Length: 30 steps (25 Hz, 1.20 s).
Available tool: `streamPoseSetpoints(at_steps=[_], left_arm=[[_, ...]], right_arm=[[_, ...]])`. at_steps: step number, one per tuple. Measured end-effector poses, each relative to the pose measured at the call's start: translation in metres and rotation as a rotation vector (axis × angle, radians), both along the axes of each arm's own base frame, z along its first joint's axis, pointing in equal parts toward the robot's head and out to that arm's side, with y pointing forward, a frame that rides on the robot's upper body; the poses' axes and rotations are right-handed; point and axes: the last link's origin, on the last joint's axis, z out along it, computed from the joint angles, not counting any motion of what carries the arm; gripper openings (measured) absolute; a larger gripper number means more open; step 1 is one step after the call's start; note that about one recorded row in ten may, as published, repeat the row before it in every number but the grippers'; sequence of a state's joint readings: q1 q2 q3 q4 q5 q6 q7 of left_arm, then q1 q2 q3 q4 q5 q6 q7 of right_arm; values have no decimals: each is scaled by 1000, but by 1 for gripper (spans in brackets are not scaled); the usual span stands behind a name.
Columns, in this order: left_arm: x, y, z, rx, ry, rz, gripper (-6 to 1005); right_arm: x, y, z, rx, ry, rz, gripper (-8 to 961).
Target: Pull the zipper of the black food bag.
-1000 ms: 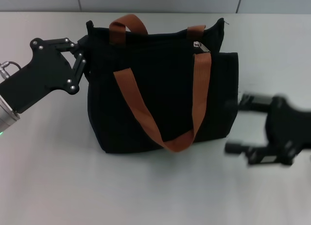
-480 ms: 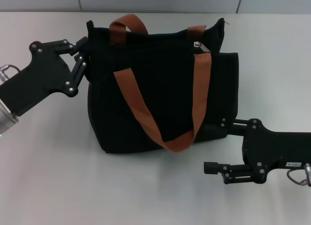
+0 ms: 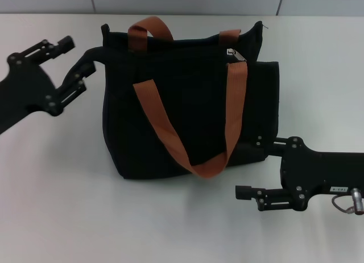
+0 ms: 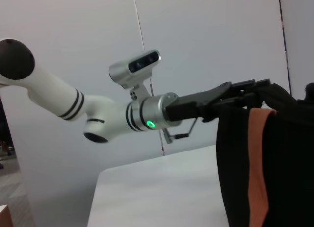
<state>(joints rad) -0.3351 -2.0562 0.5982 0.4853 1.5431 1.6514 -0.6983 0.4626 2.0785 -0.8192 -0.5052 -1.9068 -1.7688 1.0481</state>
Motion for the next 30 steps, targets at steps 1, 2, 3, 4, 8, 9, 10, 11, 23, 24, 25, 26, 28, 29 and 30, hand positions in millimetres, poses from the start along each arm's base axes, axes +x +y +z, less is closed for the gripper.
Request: streamPoseSetpoints(at_steps=[1, 2, 3, 4, 8, 9, 10, 11, 23, 24, 25, 26, 28, 29, 30], left_arm=[[-2, -2, 5, -31, -5, 13, 476], [-4, -4, 13, -89, -11, 31, 497], [-4, -4, 13, -89, -11, 31, 519], [-4, -4, 13, -89, -11, 31, 540], [-4, -13, 32, -326, -32, 55, 626], [-1, -15, 34, -373, -44, 44, 648], [1, -16, 36, -400, -54, 33, 669], [4, -19, 36, -427, -68, 16, 691], [37, -39, -3, -655, -135, -144, 837], [41, -42, -11, -676, -129, -165, 837], [42, -44, -16, -688, -125, -177, 837], [44, -47, -22, -703, -121, -189, 837], [45, -51, -33, -722, -111, -205, 837], [43, -54, -40, -723, -106, -203, 837], [42, -54, -42, -721, -102, -200, 837]], right_arm=[[0, 1, 0, 3, -3, -2, 777], [1, 1, -1, 6, -7, -5, 777], [1, 1, -1, 6, -7, -5, 777], [1, 2, -1, 6, -7, -6, 777], [-1, 2, -3, -2, -2, -4, 777], [-1, 2, -3, -2, -2, -3, 777], [-2, 2, -3, -1, -2, -1, 777], [-2, 2, -4, -1, -1, 1, 777], [-5, 8, -11, 7, -9, 2, 777], [-5, 8, -12, 9, -9, 6, 777], [-5, 8, -12, 10, -10, 10, 777], [-5, 7, -13, 7, -11, 14, 777], [-7, 5, -16, -7, -12, 24, 777], [-7, 5, -18, -14, -12, 30, 777], [-8, 4, -19, -21, -13, 35, 777]])
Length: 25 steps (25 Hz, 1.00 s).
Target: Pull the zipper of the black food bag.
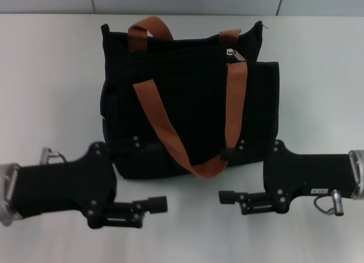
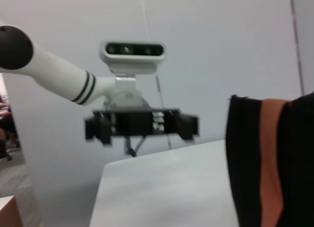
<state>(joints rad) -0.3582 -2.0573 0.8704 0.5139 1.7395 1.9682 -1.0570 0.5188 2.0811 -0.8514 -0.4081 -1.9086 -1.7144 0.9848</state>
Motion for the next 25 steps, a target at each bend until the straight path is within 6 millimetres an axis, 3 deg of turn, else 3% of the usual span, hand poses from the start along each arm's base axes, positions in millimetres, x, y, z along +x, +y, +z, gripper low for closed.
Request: streamPoseSetpoints(at_steps=[6, 7, 9, 25], left_arm=[[-10, -1, -15, 16, 58, 37, 838], [-23, 1, -28, 21, 155, 83, 838], [-25, 1, -31, 16, 175, 90, 837], [-25, -1, -33, 3, 180, 87, 834]], right_arm=[[0, -7, -8, -21, 2, 21, 777], [1, -9, -9, -20, 4, 22, 777], [2, -9, -9, -19, 5, 22, 777], [5, -11, -12, -16, -4, 3, 777]])
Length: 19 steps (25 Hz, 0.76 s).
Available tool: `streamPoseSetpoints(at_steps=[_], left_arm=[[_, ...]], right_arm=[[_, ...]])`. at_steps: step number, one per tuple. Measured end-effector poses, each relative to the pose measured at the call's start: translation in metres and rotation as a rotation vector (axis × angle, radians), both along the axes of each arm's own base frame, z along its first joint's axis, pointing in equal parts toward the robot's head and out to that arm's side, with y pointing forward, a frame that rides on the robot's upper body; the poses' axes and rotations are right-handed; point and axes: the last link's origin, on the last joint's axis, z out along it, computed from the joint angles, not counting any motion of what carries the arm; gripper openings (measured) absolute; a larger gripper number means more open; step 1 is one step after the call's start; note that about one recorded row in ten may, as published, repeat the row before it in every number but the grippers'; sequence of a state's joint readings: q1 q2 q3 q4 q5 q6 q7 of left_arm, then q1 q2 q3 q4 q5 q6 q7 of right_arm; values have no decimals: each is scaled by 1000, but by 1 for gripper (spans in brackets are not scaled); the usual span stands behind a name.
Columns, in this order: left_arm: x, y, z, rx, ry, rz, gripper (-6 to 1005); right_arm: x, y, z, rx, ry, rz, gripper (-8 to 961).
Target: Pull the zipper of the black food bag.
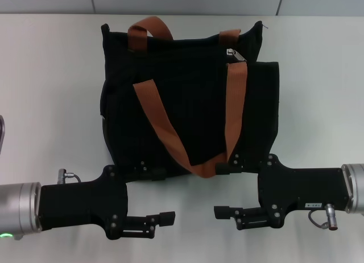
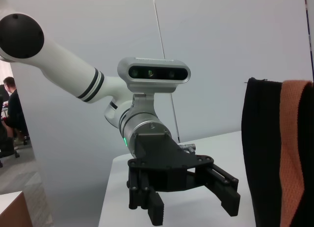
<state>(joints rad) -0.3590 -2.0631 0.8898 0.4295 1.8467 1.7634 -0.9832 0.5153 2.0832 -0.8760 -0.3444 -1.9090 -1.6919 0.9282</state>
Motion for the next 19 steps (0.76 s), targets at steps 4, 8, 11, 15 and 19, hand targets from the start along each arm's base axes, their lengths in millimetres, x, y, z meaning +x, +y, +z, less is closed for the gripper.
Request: streamPoseSetpoints(at_steps=[4, 8, 11, 15, 19], left_arm=[[0, 0, 0, 5, 3, -4, 834], [0, 0, 0, 7, 4, -5, 834], [-1, 0, 0, 6, 3, -4, 834], [-1, -1, 0, 6, 2, -4, 834], [-1, -1, 0, 6, 2, -4, 834]], right_arm=[[0, 0, 0, 0, 3, -2, 777], [0, 0, 0, -1, 6, -2, 777], [0, 0, 0, -1, 6, -2, 777], [0, 0, 0, -1, 7, -2, 777], [-1, 0, 0, -1, 7, -3, 777]])
